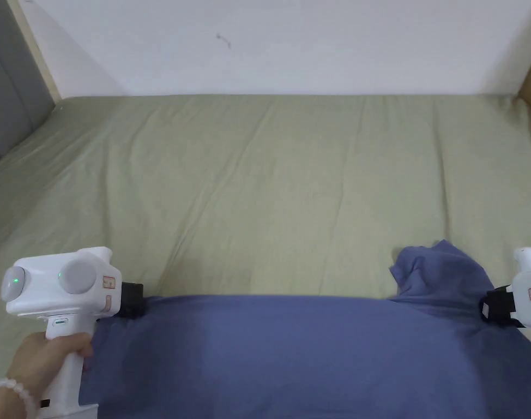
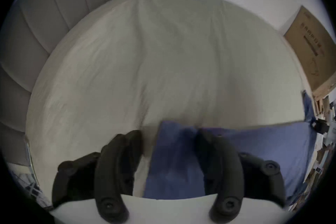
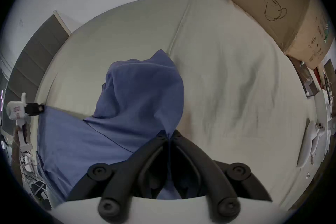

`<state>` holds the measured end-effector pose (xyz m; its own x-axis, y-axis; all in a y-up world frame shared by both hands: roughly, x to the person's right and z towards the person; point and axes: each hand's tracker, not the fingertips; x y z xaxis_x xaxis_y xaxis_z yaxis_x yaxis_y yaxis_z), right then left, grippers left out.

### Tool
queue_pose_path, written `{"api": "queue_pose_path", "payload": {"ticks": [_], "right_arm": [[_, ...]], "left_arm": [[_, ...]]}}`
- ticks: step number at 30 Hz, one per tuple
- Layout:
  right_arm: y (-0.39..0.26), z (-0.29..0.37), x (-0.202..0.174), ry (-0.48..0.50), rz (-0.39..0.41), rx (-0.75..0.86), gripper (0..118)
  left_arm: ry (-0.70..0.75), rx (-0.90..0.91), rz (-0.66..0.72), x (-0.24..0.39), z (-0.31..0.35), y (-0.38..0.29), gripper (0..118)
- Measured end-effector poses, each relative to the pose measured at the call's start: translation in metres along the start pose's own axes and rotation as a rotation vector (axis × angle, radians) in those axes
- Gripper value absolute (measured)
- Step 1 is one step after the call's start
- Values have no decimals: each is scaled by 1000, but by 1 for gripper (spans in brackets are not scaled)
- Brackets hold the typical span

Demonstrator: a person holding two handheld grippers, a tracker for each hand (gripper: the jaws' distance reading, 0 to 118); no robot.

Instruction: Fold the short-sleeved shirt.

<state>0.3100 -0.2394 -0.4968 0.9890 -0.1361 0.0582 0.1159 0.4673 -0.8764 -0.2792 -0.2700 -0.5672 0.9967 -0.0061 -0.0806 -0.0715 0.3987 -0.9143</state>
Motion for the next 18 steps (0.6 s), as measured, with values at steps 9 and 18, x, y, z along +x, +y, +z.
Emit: {"api": "queue_pose_path", "payload": {"ticks": [9, 18], "right_arm": [[1, 55, -12, 32, 16, 50, 0], [-77, 202, -22, 57, 117, 193, 0]], "left_arm": [[-53, 126, -72, -7, 71, -14, 1], [-91, 281, -100, -48, 203, -106, 1]]}}
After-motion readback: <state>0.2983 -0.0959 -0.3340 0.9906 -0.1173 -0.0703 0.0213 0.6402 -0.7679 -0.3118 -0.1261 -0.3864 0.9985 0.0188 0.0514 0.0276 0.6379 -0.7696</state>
